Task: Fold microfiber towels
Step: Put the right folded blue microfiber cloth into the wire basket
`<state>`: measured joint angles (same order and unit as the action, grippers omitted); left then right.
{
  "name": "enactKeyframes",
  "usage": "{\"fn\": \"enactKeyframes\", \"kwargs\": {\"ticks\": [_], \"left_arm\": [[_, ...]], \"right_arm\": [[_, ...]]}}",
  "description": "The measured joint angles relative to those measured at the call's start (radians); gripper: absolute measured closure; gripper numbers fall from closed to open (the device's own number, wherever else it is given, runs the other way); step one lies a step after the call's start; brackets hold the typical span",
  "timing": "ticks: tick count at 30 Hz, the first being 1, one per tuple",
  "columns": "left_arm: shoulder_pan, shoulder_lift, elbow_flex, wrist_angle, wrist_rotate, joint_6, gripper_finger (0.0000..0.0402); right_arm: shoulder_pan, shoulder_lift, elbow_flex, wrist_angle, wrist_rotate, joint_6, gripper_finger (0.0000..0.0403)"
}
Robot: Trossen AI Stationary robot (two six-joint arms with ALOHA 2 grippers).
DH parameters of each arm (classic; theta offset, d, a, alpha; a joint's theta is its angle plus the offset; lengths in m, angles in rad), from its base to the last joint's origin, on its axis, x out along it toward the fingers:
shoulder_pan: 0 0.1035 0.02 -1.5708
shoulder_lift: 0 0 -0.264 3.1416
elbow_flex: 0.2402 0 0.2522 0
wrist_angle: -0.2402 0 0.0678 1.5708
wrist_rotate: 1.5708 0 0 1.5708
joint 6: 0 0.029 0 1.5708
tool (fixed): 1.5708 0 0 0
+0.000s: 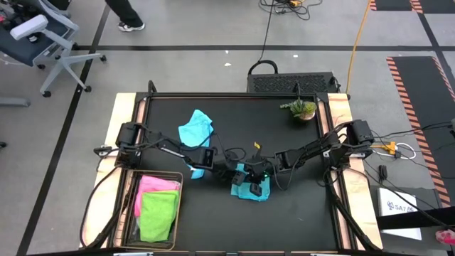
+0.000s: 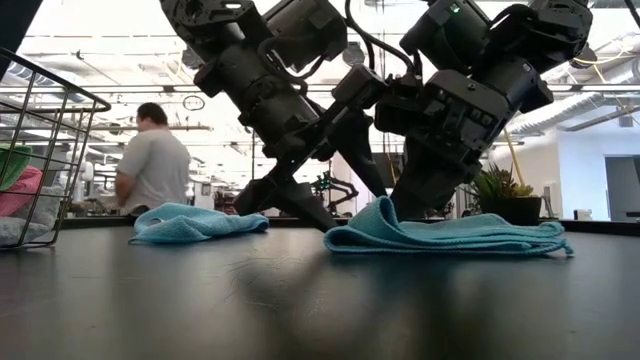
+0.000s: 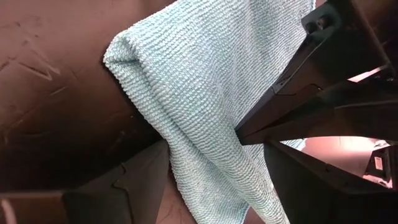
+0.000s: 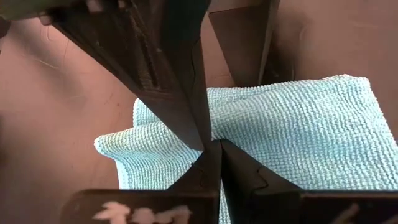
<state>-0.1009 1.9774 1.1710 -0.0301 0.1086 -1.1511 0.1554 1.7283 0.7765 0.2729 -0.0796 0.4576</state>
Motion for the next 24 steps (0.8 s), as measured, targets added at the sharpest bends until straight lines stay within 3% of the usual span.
{"fn": "enactKeyframes", "kwargs": {"ticks": [14, 24], "left_arm": [[0.000, -0.001, 0.000, 0.005, -0.007, -0.023, 0.0135], [0.001, 0.002, 0.002, 0.025, -0.013, -0.018, 0.0135]], "right_arm": [[-0.015, -0.028, 0.000, -0.013, -0.043, 0.001, 0.0403], [0.005, -0.217, 0.007, -0.306, -0.044, 0.005, 0.0403]]}}
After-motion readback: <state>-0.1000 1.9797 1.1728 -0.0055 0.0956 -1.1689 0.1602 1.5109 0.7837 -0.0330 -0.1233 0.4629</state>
